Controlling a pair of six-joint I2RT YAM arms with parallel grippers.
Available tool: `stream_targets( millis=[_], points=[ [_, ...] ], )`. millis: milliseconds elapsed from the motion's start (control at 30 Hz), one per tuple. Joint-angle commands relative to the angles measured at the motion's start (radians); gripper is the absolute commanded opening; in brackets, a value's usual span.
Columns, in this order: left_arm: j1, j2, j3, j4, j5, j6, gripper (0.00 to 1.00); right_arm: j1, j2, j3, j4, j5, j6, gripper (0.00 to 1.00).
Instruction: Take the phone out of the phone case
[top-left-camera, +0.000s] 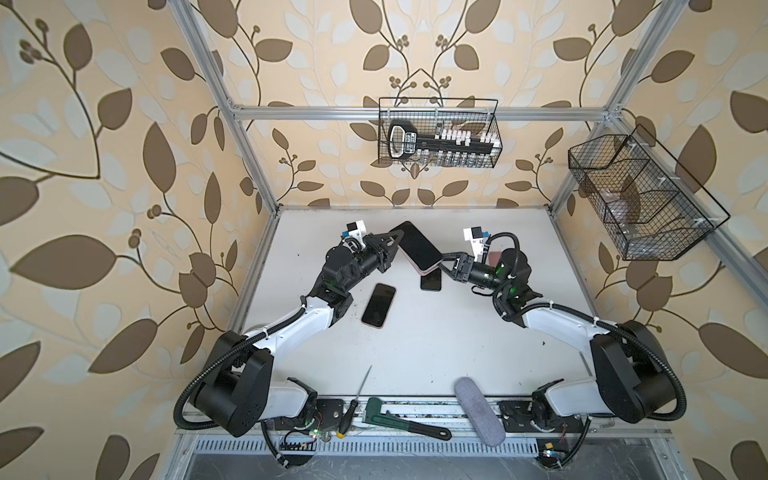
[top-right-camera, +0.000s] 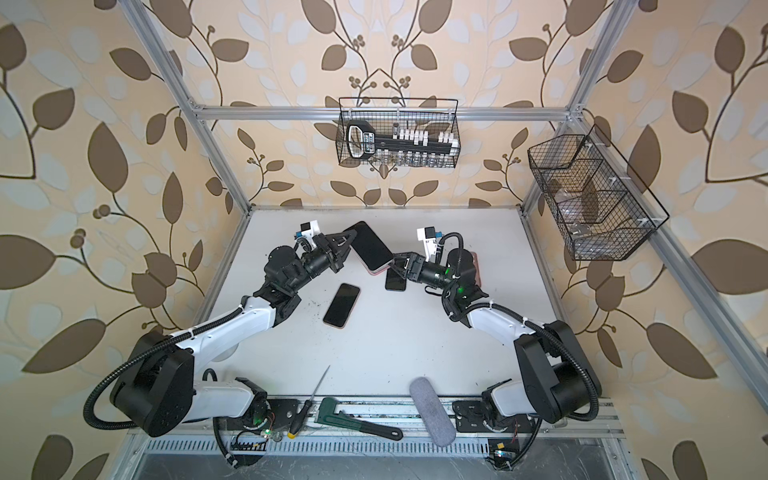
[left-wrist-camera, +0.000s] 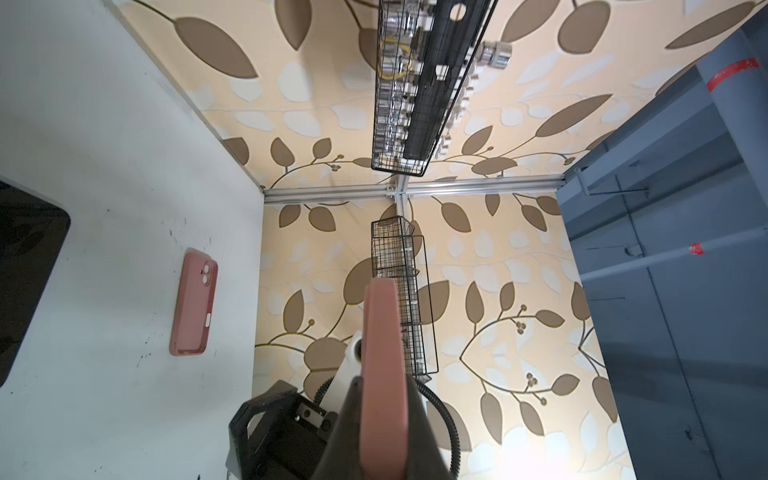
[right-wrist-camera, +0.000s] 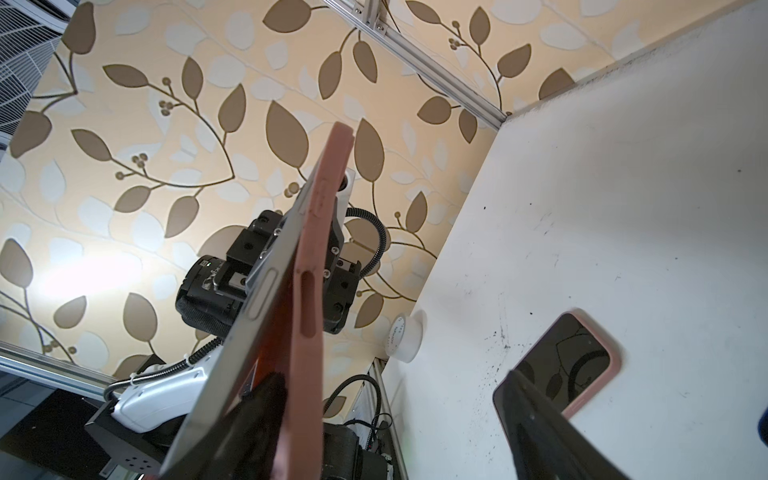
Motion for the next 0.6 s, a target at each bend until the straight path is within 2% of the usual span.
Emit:
stream_targets(
  millis=[0,333,567],
  points=[
    [-0.013,-0.013,0.065,0.115,0.051,0.009,0.0,-0.005,0.02,0.011,0.108,-0.027,0.085,0.77],
    [-0.013,0.042,0.077,0.115,0.043,0.046,0.0,0.031,0.031,0.018,0.137,-0.039,0.13,0.62],
    [-0.01,0.091,0.125,0.118,0.052,0.056,0.0,0.044,0.032,0.007,0.192,-0.043,0.19,0.48]
  ],
)
